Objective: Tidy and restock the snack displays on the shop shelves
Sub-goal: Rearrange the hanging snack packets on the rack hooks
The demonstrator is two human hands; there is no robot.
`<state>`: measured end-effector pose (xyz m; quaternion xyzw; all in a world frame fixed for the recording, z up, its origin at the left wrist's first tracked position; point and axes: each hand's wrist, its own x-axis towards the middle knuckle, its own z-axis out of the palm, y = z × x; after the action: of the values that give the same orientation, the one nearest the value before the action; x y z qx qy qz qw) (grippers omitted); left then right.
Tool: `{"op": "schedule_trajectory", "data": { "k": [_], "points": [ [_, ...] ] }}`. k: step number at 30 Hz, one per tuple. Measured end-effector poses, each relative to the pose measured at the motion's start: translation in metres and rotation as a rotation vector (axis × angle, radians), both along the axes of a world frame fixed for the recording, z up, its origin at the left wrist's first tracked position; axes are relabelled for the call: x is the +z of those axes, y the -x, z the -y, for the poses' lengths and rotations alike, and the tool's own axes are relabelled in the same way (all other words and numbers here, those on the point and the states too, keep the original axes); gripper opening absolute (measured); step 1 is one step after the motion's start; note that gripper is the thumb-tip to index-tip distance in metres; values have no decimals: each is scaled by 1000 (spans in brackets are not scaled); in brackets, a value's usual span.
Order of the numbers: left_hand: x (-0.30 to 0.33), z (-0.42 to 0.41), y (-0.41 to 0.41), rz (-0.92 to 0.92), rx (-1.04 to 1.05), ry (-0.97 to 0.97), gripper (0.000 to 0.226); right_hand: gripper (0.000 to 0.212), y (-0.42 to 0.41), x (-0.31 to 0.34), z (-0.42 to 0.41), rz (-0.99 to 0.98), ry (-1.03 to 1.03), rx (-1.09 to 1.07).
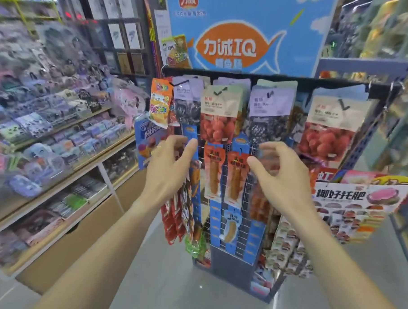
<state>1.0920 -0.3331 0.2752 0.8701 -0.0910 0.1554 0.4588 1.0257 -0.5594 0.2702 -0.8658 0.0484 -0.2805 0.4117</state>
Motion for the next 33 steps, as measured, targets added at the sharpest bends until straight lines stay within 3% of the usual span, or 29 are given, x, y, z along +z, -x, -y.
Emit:
{"op": "schedule_trajectory", "data": {
  "k": [3, 9, 16, 20, 25, 30, 33],
  "points": [
    [9, 19, -25, 100, -30, 27, 54, 42, -14, 12, -2, 88, 20, -82],
    [18, 53, -48, 314, -113, 41, 41, 51, -41, 11, 3, 158, 144, -218],
    [17, 83, -50, 323, -164, 26, 32, 50, -54, 10, 14, 152, 189, -203],
    [17, 100, -41, 315, -160, 43, 30, 37, -38, 14, 25, 247, 169, -205],
    [16, 135, -23, 342, -187, -13, 26, 11, -12, 15, 69, 460, 107, -379],
    [9, 179, -12, 235, -229, 25, 32, 54, -11, 18, 112, 372, 25, -458],
    [8, 204, -5, 157, -269, 37, 41, 58, -15, 17, 125, 313, -108, -347]
  ]
}}
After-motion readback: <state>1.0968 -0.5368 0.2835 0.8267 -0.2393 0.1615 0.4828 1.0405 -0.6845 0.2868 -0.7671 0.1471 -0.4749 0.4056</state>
